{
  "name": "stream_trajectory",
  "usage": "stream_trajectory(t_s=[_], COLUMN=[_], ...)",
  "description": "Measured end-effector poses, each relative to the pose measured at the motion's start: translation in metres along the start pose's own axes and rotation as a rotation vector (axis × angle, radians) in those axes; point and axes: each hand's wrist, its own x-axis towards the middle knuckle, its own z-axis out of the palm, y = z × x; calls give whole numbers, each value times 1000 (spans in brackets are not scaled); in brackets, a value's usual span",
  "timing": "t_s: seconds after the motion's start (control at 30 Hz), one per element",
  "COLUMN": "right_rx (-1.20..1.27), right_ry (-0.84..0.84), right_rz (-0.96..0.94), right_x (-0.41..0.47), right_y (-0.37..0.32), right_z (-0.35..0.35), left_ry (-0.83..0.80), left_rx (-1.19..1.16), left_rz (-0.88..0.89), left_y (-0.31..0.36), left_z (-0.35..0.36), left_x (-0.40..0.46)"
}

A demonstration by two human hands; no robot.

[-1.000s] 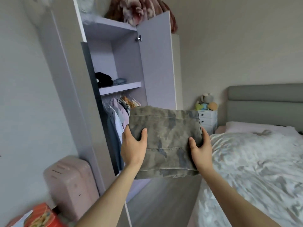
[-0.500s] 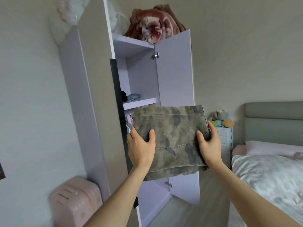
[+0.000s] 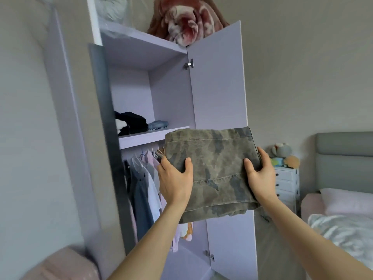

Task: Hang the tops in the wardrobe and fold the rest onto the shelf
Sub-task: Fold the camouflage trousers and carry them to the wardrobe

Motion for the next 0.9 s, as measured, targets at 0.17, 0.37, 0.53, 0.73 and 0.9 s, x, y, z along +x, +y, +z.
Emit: stream_trajectory(t_s=[0.17,0.37,0.53,0.73,0.9], right_rx=[-5,34,54,57,40], right_ry=[-16,-59,-109,-107,-64], right_rz=[-47,-142,-232,-335,-411], right_x=[129,269,345,421,502], right_y=[55,74,65,78,93], right_z=[61,158,248,363,500], left_ry=[-11,30,35,-15,-39], left_rx=[-93,-188,-306,-416,-369], left_rz=[-18,-29,-64,-52,-37], left_y=[-12,-22,-41,-88,-133], left_z=[122,211,240,279,312], left_x=[101,239,356,487,627])
